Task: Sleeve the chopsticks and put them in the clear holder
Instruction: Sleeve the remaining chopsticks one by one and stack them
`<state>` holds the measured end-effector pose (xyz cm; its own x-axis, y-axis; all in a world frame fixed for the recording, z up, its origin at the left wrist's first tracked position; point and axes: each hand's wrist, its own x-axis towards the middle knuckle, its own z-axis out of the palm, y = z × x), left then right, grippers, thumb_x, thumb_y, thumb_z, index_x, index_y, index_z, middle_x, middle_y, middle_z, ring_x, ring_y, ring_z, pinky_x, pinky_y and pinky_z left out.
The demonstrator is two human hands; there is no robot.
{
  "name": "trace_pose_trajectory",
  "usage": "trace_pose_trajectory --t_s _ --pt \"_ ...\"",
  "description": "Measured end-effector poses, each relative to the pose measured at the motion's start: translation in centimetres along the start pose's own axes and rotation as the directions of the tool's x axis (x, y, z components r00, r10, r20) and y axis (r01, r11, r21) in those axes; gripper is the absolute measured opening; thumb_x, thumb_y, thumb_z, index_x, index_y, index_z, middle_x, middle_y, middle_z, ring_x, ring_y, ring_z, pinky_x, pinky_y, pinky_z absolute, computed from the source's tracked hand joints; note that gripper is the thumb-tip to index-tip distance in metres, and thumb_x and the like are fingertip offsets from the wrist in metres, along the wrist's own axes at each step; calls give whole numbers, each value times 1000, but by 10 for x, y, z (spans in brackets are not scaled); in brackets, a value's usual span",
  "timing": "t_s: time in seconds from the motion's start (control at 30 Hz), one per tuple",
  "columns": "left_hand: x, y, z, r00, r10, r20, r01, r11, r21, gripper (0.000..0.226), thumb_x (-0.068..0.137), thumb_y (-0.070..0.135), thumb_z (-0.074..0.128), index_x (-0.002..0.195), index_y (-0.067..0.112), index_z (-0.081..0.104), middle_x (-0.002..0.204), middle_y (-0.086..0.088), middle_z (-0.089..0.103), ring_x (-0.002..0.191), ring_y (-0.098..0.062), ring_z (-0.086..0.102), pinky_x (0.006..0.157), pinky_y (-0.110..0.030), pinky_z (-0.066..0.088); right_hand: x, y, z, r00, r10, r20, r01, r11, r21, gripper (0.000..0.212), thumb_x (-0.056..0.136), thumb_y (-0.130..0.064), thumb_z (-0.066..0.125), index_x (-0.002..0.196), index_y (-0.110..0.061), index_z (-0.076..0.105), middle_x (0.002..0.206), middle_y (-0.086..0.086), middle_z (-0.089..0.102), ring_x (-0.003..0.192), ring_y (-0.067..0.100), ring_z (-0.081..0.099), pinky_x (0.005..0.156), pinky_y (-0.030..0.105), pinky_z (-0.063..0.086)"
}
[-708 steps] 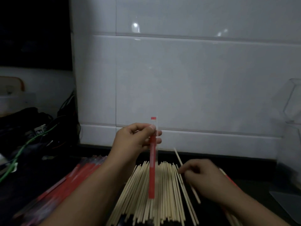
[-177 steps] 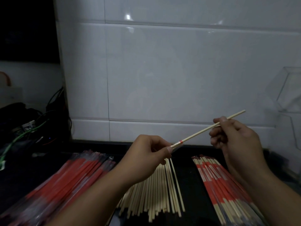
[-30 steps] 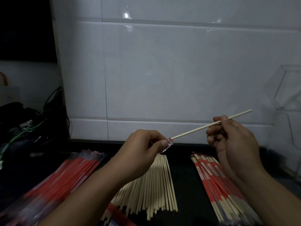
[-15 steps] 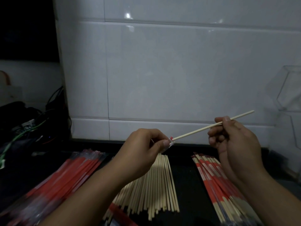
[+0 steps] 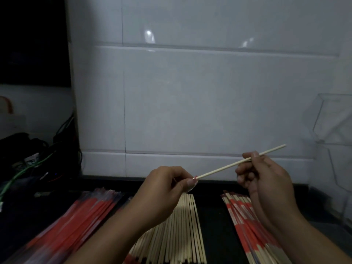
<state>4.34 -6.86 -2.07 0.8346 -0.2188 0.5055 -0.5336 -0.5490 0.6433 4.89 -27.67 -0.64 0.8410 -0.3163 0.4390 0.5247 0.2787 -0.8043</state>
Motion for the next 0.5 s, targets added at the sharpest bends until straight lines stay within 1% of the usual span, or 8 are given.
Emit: trace_pose_trajectory --t_s 0.07,0.17,0.27,0.33,0.37,0.5 --pt "1 0 0 1000 0 -3 0 1000 -15 13 95 33 64 85 36 72 72 23 68 69 4 60 62 -15 42 1 0 -1 1000 2 -9 -2 1000 2 26 104 -18 42 89 -7 60 54 3 59 44 10 51 46 22 40" --pt "1 2 1 1000 -2 -7 2 999 -43 13 93 34 66 82 35 72 71 23 68 68 5 60 64 -16 41 2 -1 -1 1000 7 -21 -7 1000 -1 25 103 -19 43 89 -7 59 53 3 59 43 9 51 46 22 39" --pt "1 2 1 1000 -3 -4 2 999 -34 11 92 38 67 84 32 74 74 19 70 67 3 61 63 -22 47 3 1 -2 1000 10 -23 -11 1000 -7 24 103 -19 43 90 -7 60 54 4 59 43 10 51 47 23 40" --pt "0 2 1 1000 -14 3 14 999 -36 10 91 39 68 87 32 74 78 17 72 73 0 65 71 -29 56 3 1 -2 1000 13 -18 -13 1000 -15 25 103 -19 43 89 -7 60 55 4 60 44 11 51 47 24 40" --pt "0 2 1 1000 -16 6 16 999 -37 10 91 39 68 89 31 74 80 17 72 76 -2 66 75 -33 58 3 2 -2 1000 14 -15 -14 1000 -19 25 103 -19 43 89 -7 60 55 4 60 44 11 51 48 25 39" --pt "0 3 0 1000 -18 8 19 1000 -25 10 90 37 67 92 31 76 81 16 73 79 -3 67 80 -39 58 3 1 -3 1000 13 -7 -13 1000 -23 26 104 -18 43 89 -7 61 55 4 60 46 11 52 52 30 37"
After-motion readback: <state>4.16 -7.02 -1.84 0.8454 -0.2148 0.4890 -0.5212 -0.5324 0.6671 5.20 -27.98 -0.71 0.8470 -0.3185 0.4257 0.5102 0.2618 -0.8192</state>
